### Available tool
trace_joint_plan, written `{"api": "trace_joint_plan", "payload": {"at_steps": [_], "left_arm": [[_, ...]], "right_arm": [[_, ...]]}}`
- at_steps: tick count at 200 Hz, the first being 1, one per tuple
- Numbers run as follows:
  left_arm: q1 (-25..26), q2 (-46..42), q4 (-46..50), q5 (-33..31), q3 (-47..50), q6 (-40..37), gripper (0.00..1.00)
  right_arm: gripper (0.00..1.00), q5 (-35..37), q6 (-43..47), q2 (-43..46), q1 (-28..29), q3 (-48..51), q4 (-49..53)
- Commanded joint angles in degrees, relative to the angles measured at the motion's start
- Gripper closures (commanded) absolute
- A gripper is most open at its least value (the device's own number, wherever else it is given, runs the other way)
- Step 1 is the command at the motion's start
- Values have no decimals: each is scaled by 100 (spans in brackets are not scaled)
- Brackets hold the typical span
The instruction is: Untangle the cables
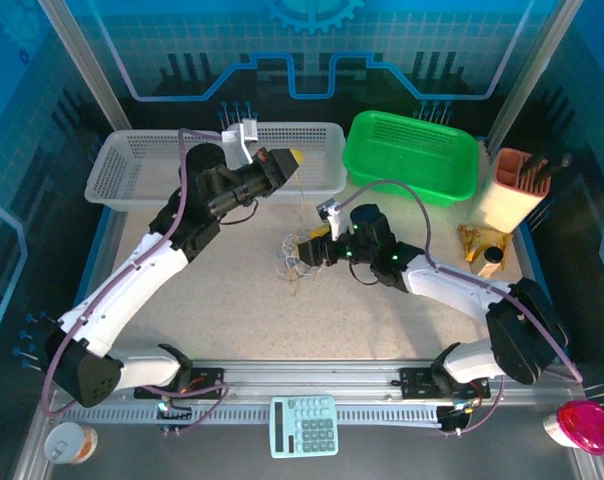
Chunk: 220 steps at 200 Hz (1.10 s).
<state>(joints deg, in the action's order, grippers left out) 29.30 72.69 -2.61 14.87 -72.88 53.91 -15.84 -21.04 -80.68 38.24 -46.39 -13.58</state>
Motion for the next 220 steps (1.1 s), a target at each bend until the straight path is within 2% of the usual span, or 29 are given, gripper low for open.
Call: {"api": "trace_joint_plan", "payload": {"at_steps": [1, 18, 52, 64, 72, 115, 123, 135, 148, 195, 220], "left_arm": [[62, 49, -222, 112, -31, 45, 100], [69, 62, -239, 143, -100, 80, 100], [87, 63, -260, 207, -285, 134, 100], [92, 54, -271, 226, -370, 144, 100], [93, 53, -258, 243, -431, 146, 100], [93, 4, -214, 262, -800, 137, 100], [89, -4, -201, 263, -868, 121, 100], [87, -17, -179, 261, -964, 103, 100], [87, -26, -137, 258, -1045, 91, 100], [85, -65, -125, 244, -986, 79, 100], [91, -70, -83, 218, -987, 0, 100]], "right_arm": [[38, -23, -137, -437, 38, -161, -443], [46, -63, -196, -773, 28, -232, -626], [82, -141, -316, -1220, 5, -169, -867], [89, -135, -356, -1293, -3, -62, -973], [90, -103, -375, -1320, -11, 6, -1024], [87, -34, -458, -1430, -55, 312, -1215], [83, -30, -474, -1441, -56, 345, -1228], [65, -17, -471, -1449, -57, 377, -1227], [59, -1, -465, -1449, -64, 409, -1224], [57, 7, -445, -1380, -81, 480, -1173], [42, 64, -380, -1259, -80, 485, -1009]]}}
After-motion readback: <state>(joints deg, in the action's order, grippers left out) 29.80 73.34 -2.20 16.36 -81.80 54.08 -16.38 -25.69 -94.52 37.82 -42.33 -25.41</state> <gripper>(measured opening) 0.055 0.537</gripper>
